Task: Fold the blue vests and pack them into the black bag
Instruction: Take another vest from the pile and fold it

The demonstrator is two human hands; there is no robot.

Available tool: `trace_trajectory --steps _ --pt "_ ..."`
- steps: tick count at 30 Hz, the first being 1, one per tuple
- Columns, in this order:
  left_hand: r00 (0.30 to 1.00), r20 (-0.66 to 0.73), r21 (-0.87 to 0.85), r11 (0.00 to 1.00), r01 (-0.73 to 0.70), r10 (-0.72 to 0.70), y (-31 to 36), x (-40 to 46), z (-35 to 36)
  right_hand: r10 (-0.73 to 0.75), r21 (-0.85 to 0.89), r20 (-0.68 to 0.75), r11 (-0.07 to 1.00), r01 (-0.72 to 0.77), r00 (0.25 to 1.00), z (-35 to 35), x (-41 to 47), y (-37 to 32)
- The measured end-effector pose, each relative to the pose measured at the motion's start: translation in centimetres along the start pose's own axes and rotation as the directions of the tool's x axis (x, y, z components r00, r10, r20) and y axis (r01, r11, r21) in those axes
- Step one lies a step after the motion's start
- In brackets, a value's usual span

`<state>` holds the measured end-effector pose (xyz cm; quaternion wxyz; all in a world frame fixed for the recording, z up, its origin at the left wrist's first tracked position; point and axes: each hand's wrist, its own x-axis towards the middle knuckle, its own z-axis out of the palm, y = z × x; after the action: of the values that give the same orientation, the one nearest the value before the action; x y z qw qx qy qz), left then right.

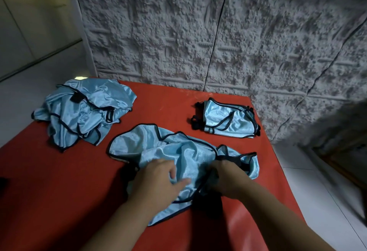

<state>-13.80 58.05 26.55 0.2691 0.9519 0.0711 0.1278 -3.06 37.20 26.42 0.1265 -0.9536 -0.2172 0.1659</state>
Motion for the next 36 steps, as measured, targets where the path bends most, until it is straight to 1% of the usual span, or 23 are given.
trace_trajectory --steps 1,3,6,9,12,14,17,18,20,22,23,24,25,26,27,28,29,30,31,32,33,34,36 --pt "0.995 0.097 0.010 1.000 0.028 -0.029 0.5 -0.5 0.4 -0.009 0.017 -0.028 1.000 0.009 1.000 0.4 0.1 -0.1" --pt "0.976 0.218 0.116 0.993 -0.018 -0.007 1.3 -1.2 1.7 -0.040 0.134 -0.045 0.990 0.045 0.998 0.6 0.2 -0.5" --pt "0.974 0.223 0.210 0.973 -0.094 0.046 1.9 -1.0 3.4 -0.069 0.190 -0.059 0.979 0.079 0.996 0.7 0.3 -0.9" --pt "0.990 0.133 0.040 0.998 -0.044 0.038 1.8 0.1 3.4 -0.034 0.098 -0.139 0.994 0.048 0.990 0.8 0.5 -0.8" --pt "0.999 0.054 -0.282 0.959 0.017 -0.002 1.7 1.4 2.1 0.025 0.216 -0.427 0.974 0.075 0.904 0.0 0.7 -0.7" --pt "0.998 0.010 -0.500 0.863 0.065 -0.070 1.6 1.7 0.8 0.077 0.313 -0.560 0.942 0.125 0.825 -1.0 0.4 -1.6" --pt "0.993 0.071 -0.686 0.719 0.114 -0.089 1.2 2.0 -0.7 0.133 0.497 -0.568 0.842 0.211 0.812 -1.9 0.1 -2.9" --pt "0.989 0.076 -0.739 0.658 0.143 -0.130 1.1 2.0 -1.1 0.174 0.605 -0.544 0.759 0.240 0.821 -2.2 -0.1 -3.5" --pt "0.950 0.090 -0.864 0.450 0.224 -0.299 0.9 2.4 -1.6 0.211 0.818 -0.458 0.481 0.316 0.864 -3.0 -0.8 -5.1" --pt "0.874 0.218 -0.932 0.174 0.318 -0.434 0.9 3.0 -2.2 0.057 0.916 -0.347 0.237 0.325 0.936 -3.9 -2.1 -6.7" --pt "0.848 0.306 -0.927 0.069 0.369 -0.432 0.6 3.2 -2.4 -0.092 0.939 -0.272 0.193 0.286 0.958 -4.0 -2.5 -7.3" --pt "0.831 0.381 -0.910 -0.005 0.414 -0.405 0.2 3.4 -2.5 -0.255 0.949 -0.175 0.212 0.232 0.951 -4.1 -2.9 -7.9" --pt "0.822 0.437 -0.890 -0.039 0.455 -0.366 0.1 3.6 -2.7 -0.388 0.941 -0.043 0.293 0.167 0.921 -3.8 -3.2 -8.1" --pt "0.815 0.455 -0.877 -0.021 0.480 -0.359 -0.4 3.7 -2.6 -0.471 0.896 0.103 0.427 0.124 0.876 -3.6 -3.3 -8.1" --pt "0.804 0.434 -0.866 0.057 0.497 -0.406 -0.9 3.7 -2.4 -0.481 0.810 0.221 0.574 0.115 0.848 -3.4 -3.2 -7.8" --pt "0.796 0.371 -0.839 0.195 0.508 -0.477 -1.3 3.7 -2.4 -0.441 0.716 0.282 0.688 0.118 0.852 -3.1 -2.9 -7.2" --pt "0.795 0.296 -0.780 0.346 0.521 -0.530 -1.8 3.7 -2.5 -0.368 0.631 0.280 0.766 0.119 0.886 -2.8 -2.6 -6.7" --pt "0.805 0.232 -0.689 0.492 0.533 -0.547 -2.2 3.7 -2.6 -0.263 0.562 0.206 0.821 0.106 0.943 -2.4 -2.0 -6.0" --pt "0.818 0.194 -0.592 0.601 0.538 -0.541 -2.4 3.6 -3.0 -0.138 0.491 0.054 0.866 0.094 0.989 -2.1 -1.5 -5.5" --pt "0.831 0.177 -0.512 0.672 0.535 -0.527 -2.6 3.4 -3.1 -0.024 0.396 -0.130 0.915 0.075 0.991 -1.8 -0.9 -4.8" --pt "0.843 0.158 -0.451 0.722 0.525 -0.515 -2.7 3.3 -3.1 0.052 0.292 -0.241 0.956 0.021 0.969 -1.6 -0.4 -4.0" --pt "0.849 0.128 -0.429 0.744 0.513 -0.512 -2.5 3.2 -3.3 0.102 0.203 -0.248 0.978 -0.052 0.963 -1.4 0.1 -3.3" --pt "0.853 0.018 -0.419 0.771 0.480 -0.522 -2.3 3.1 -3.6 0.176 0.025 -0.102 0.984 -0.174 0.979 -0.6 0.9 -2.0"
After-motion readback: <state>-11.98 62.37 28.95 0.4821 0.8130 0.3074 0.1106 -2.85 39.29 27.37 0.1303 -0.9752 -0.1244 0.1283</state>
